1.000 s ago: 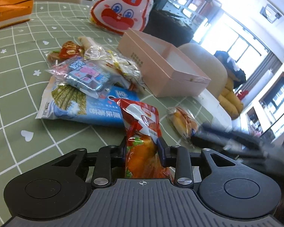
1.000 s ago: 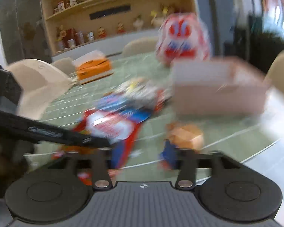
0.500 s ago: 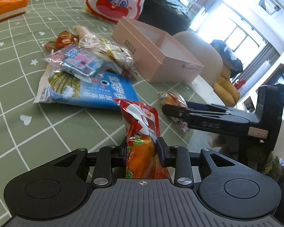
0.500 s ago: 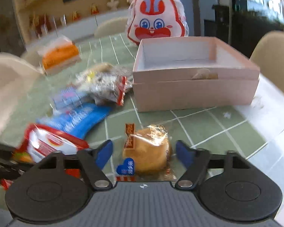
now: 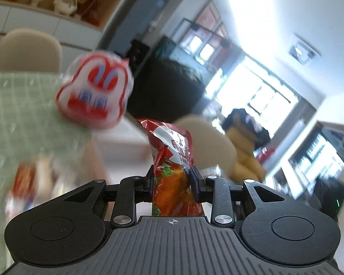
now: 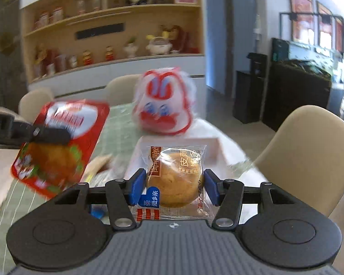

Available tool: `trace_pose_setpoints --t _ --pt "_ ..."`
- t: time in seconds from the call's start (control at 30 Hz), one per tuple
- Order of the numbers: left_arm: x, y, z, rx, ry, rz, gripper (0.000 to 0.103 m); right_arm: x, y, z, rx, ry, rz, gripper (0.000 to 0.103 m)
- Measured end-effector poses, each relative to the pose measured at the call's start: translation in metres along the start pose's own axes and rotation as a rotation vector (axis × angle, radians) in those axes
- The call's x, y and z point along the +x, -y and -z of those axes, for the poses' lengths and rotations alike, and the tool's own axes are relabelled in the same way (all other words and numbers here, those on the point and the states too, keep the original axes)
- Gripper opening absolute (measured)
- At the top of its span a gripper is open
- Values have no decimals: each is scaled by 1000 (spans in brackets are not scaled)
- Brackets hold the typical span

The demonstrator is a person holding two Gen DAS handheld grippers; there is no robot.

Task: Organize snacks
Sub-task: 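Drop the red pack and the bun into the pink box with both tools, then grasp the clear pink-printed candy pack with the right tool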

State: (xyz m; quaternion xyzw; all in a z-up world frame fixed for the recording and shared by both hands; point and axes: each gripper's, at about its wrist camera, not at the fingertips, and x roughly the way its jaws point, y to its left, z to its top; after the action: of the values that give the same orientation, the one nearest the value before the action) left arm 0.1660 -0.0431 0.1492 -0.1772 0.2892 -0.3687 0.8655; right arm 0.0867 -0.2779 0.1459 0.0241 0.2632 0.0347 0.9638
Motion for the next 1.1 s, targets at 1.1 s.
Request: trace_pose_setpoints --t 1.1 --pt "-30 -140 48 28 -111 -392 36 82 -109 66 -47 -264 -46 71"
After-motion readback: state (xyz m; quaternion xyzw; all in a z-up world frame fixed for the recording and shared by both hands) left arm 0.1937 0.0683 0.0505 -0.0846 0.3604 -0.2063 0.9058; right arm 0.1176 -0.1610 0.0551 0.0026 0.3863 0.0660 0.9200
